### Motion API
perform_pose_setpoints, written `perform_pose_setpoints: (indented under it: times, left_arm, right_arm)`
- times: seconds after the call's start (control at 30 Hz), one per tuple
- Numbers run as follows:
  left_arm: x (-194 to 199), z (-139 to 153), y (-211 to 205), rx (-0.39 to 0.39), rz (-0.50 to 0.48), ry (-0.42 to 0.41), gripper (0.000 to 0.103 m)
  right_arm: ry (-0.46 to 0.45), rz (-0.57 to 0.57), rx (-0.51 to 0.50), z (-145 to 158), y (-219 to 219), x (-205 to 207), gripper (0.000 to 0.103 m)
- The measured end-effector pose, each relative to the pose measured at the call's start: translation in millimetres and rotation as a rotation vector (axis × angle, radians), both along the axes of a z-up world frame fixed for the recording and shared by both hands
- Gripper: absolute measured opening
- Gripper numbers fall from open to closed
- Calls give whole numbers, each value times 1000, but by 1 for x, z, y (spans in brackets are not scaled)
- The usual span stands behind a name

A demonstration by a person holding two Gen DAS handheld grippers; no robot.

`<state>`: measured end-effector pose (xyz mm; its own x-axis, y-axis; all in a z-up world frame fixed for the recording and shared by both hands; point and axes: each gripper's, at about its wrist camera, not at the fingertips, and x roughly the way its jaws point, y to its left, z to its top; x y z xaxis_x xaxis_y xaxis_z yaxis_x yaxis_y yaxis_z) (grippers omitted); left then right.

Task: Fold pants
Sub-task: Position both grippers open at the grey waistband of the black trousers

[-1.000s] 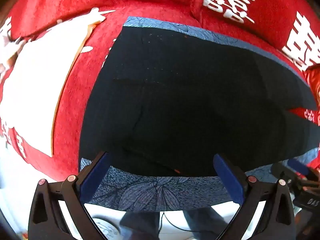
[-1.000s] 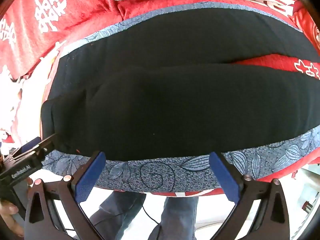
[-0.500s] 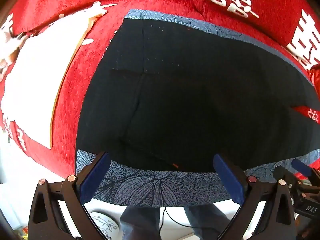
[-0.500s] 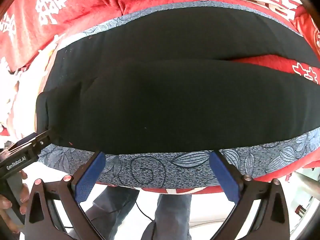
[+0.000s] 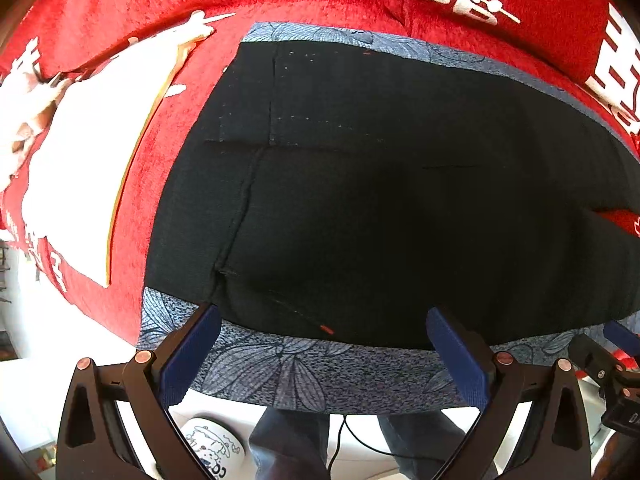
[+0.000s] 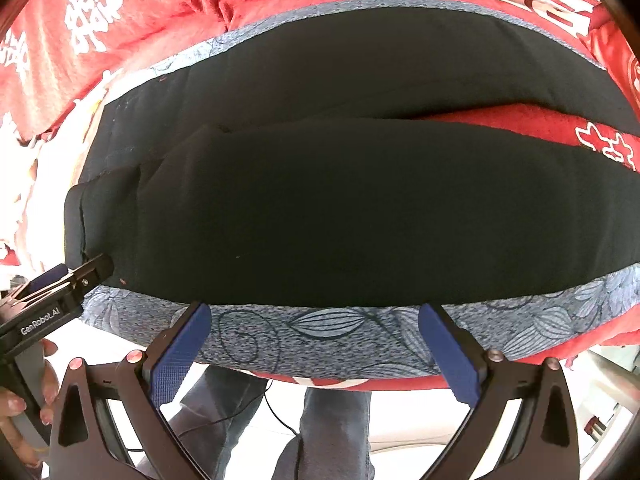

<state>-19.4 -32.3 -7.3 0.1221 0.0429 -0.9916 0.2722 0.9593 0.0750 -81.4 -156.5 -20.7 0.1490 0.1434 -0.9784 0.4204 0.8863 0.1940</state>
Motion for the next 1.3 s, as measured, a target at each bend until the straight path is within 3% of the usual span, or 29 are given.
perform_pose_setpoints:
  times: [0.5,1.3]
  left_arm:
    - [-16,4,-12,19,13,-2,103]
    - [-25,-13,19,24,-57,36,103]
  right_arm:
    - [-7,13,18,0,-14,-12,103]
    - [29,-38,54,-11,26,-33,103]
